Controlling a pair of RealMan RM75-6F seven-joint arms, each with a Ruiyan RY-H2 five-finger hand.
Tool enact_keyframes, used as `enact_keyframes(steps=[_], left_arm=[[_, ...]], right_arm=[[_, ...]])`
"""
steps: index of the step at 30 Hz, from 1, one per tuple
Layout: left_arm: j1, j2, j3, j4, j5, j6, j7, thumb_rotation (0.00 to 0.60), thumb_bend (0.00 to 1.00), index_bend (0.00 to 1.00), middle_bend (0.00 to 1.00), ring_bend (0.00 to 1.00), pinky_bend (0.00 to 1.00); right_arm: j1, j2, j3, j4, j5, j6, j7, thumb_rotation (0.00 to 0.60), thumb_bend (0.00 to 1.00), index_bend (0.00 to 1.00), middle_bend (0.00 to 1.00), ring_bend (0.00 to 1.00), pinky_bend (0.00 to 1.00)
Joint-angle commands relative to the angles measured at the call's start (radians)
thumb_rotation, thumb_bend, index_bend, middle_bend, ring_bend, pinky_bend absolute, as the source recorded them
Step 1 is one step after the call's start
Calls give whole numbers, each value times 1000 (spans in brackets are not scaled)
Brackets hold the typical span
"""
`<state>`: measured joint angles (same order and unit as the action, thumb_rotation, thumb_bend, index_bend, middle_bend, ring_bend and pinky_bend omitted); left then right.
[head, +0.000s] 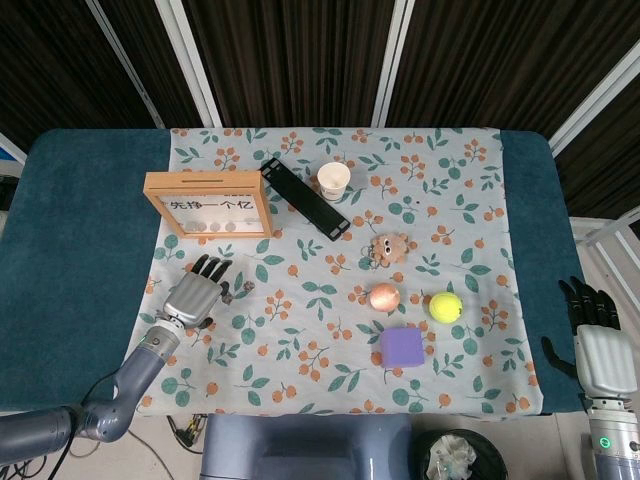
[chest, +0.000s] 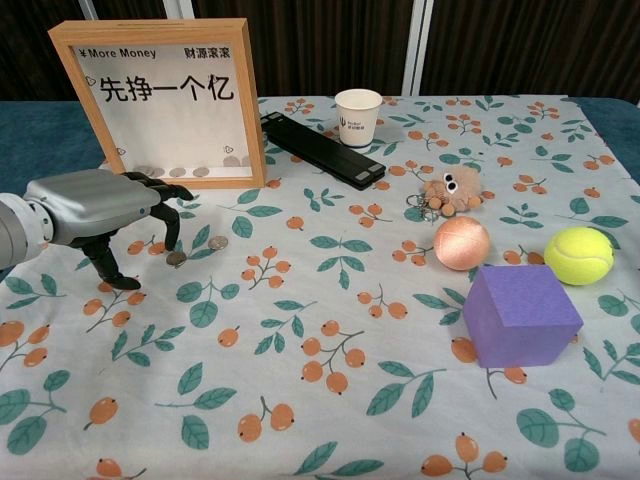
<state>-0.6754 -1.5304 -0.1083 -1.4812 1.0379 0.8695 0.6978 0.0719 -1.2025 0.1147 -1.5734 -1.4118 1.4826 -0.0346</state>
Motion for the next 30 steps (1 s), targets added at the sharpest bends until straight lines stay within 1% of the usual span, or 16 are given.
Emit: enact_keyframes(steps=[1,6,9,30], left_arm=[[-13,-1,1,-3,-15,-2,12,600,233,414,0,0,0],[-32,-3,11,-6,-41,-5,37,600,313,414,0,0,0],[-39,-9,12,-2,-44,4,40,600,337,408,0,0,0],[-58,-31,50,28,-61,32,41,600,338,371,0,0,0]], right_arm=[[0,0,0,0,0,0,2,600,388,0,0,0,0],[1,-3,0,2,2,-3,0,600,388,0,0,0,0],[1,-5,0,2,2,-3,-2,600,388,0,0,0,0],[-1,-6,4,3,9,0,-6,600,388,0,0,0,0]])
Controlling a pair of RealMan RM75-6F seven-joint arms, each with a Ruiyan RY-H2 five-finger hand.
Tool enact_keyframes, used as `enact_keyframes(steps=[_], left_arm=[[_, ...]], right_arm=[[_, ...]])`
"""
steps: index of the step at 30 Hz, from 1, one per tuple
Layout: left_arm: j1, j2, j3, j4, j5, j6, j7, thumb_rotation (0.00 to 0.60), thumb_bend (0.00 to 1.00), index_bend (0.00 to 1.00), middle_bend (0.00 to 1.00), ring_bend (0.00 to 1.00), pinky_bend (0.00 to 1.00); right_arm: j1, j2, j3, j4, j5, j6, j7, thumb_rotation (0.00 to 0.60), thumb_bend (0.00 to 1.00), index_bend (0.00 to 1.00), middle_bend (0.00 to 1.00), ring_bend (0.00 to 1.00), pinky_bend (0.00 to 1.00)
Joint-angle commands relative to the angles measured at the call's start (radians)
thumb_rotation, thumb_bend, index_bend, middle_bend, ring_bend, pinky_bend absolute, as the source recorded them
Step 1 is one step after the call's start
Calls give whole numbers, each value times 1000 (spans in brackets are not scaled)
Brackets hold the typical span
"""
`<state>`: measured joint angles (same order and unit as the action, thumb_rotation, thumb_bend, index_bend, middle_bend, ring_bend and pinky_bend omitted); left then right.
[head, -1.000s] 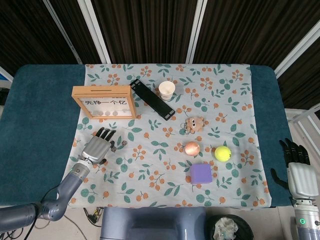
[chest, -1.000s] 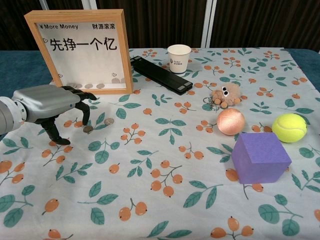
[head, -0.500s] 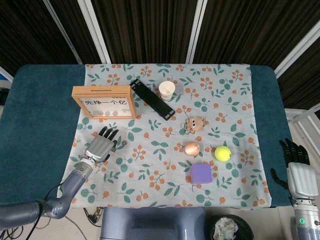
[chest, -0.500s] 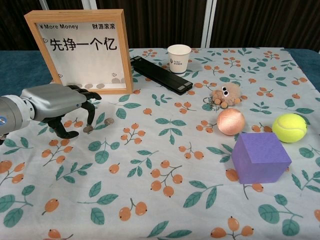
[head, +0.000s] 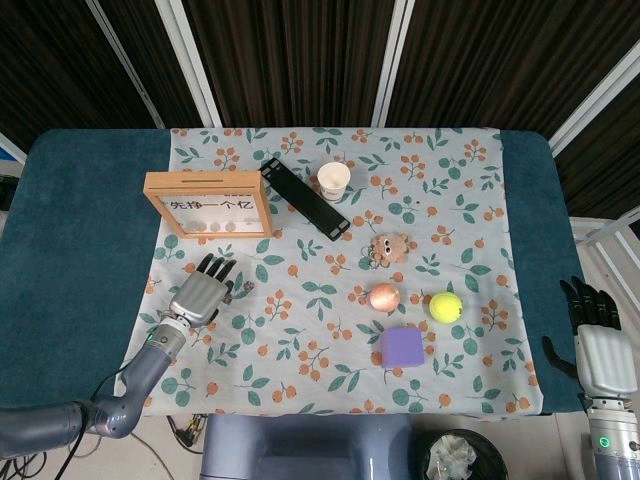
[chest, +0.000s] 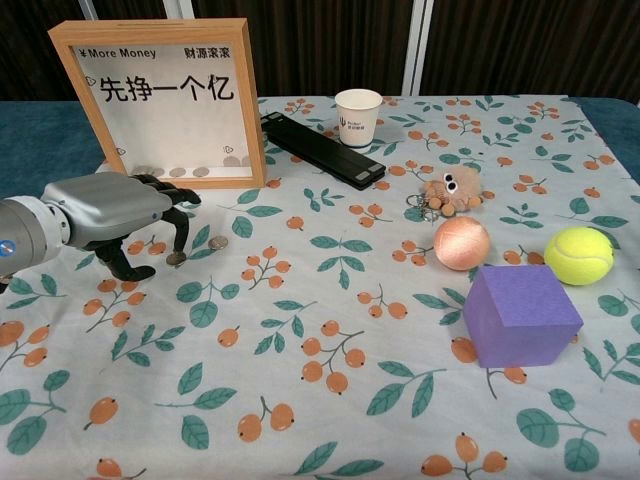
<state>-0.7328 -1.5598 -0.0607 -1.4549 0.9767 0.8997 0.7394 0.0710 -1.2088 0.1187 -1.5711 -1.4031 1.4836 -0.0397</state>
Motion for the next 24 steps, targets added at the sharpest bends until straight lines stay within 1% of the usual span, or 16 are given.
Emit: enact_keyframes(steps=[1,17,24], left_arm=[[-1,-2,4,2,1,3,-1,600,338,369,0,0,0],[-11,-11,24,5,8,12,-8,600,337,354,0,0,0],[-13,-16,36,12,9,10,-9,600,338,399,0,0,0]], right_arm=[[0,0,0,1,1,-1,-2,600,388,0,0,0,0],[-3,-1,3,-1,9,2,-5,600,388,0,0,0,0],[-4,1,3,-1,9,1,-3,600,388,0,0,0,0]])
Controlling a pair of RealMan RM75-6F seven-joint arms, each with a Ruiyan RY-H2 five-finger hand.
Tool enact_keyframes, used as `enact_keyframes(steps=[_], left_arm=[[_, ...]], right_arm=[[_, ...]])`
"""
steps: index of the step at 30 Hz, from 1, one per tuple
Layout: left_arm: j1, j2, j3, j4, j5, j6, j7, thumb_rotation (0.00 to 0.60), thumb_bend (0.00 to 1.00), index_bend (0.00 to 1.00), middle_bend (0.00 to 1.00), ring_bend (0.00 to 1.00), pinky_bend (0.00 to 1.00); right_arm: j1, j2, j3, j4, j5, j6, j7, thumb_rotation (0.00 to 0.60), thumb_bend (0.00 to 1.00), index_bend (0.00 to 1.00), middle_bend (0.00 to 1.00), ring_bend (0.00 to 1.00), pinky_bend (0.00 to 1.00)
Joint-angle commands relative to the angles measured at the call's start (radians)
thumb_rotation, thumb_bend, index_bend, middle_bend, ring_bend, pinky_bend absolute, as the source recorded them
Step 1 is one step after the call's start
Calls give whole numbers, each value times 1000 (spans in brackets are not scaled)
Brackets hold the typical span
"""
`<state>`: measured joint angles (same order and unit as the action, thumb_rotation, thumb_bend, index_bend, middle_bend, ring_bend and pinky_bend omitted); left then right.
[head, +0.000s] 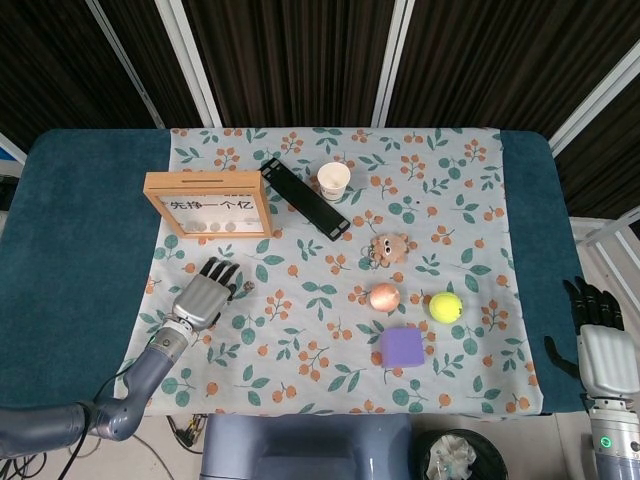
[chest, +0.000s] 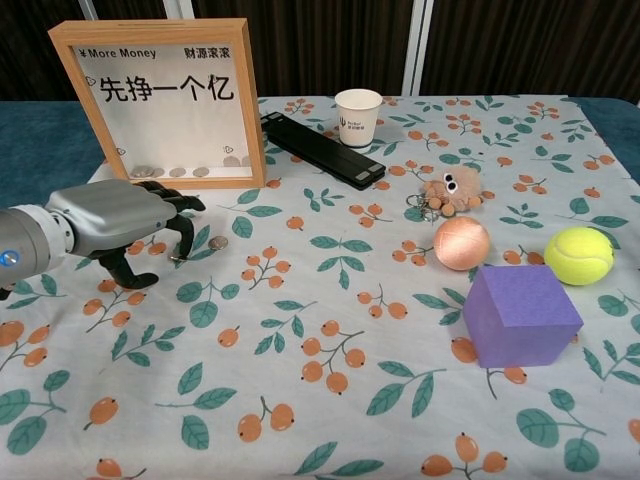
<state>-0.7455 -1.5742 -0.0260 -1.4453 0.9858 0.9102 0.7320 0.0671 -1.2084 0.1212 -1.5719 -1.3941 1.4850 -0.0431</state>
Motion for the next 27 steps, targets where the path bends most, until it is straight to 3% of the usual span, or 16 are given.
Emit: enact_keyframes(steps=[1,16,27], left_arm=[[-1,-3,2,5,0,-2,-2,600,338,404,0,0,0],[-8,-25,11,43,2,-10,-14,600,362,519,13,0,0],[0,-42,10,66,67,12,-76,600,436,674,104,0,0]], right_arm=[[0,0,0,0,1,-1,0,600,389,0,0,0,0],[1,-7,-3,13,4,-11,2,600,388,0,0,0,0],[2,-10,-5,17,4,-15,4,600,388,0,0,0,0]])
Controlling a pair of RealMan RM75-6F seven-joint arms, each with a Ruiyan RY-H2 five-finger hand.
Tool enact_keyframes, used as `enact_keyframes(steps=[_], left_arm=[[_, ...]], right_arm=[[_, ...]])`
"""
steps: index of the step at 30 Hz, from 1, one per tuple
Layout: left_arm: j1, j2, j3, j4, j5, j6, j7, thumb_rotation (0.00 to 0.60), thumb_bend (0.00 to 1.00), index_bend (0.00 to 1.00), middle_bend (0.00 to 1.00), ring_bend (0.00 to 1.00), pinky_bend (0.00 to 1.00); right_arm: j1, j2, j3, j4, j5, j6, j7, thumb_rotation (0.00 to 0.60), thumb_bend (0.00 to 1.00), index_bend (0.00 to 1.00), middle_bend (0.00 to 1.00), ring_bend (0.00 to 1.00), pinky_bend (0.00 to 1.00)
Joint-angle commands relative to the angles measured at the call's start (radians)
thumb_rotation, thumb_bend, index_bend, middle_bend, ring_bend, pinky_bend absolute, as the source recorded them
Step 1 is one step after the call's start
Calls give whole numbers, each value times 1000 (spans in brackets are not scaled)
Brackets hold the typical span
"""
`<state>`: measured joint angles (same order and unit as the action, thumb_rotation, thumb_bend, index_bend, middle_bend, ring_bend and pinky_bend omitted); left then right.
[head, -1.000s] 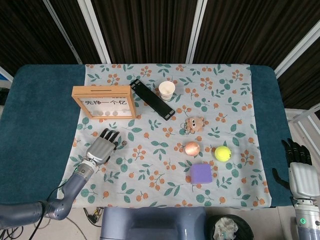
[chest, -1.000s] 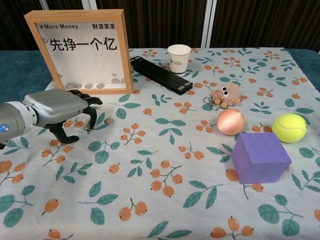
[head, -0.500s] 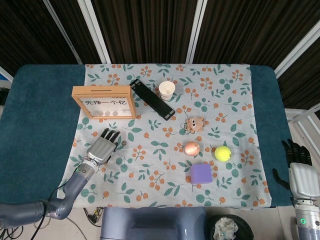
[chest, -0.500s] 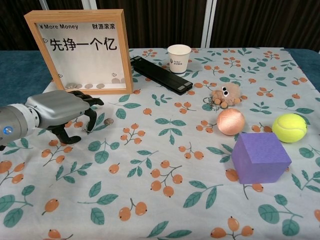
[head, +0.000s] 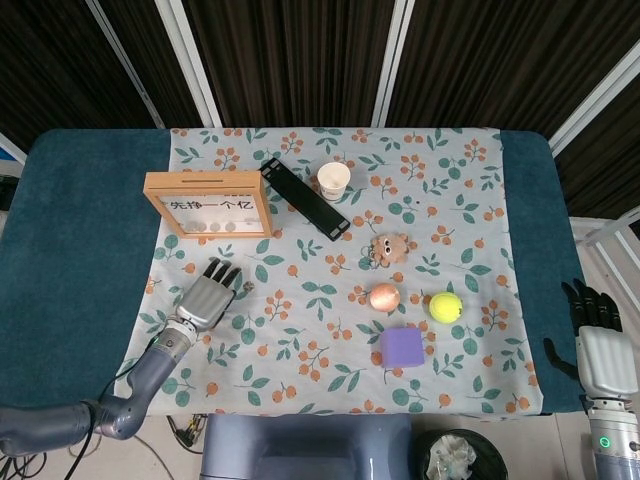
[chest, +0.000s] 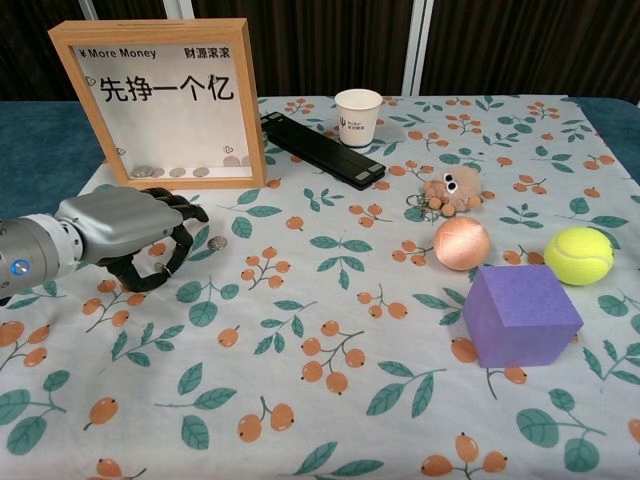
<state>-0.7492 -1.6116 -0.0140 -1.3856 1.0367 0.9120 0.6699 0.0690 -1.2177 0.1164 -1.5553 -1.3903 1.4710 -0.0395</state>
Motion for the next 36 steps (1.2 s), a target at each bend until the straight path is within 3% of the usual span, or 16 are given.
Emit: enact_keyframes(steps=[1,10,14,22,29,36], left_arm=[[5,-5,-2,8,23,14,-20,600,442,681,110,0,0],[18,23,-18,-25,89,73,-60,600,492,711,141,0,0],[21,89,-35,-128,124,122,-47,600,492,711,152,0,0],[11,301,-91,-444,132,195,63,600,489,711,155,0,0],[-27,489,-186,-716,42,206,129,600,489,714,164,0,0],[-109,604,-321,-764,-171,183,133,600,489,719,159,0,0]], right_arm=[[0,0,-1,1,0,-1,1,600,388,0,0,0,0],[2,-1,-4,1,-4,-7,8,600,388,0,0,0,0],[0,1,-2,0,-4,-2,11,600,388,0,0,0,0],[-4,6,0,-5,-6,7,16,600,388,0,0,0,0],[-6,6,2,-3,-5,11,17,600,388,0,0,0,0],[-2,3,10,9,9,3,23,600,388,0,0,0,0]])
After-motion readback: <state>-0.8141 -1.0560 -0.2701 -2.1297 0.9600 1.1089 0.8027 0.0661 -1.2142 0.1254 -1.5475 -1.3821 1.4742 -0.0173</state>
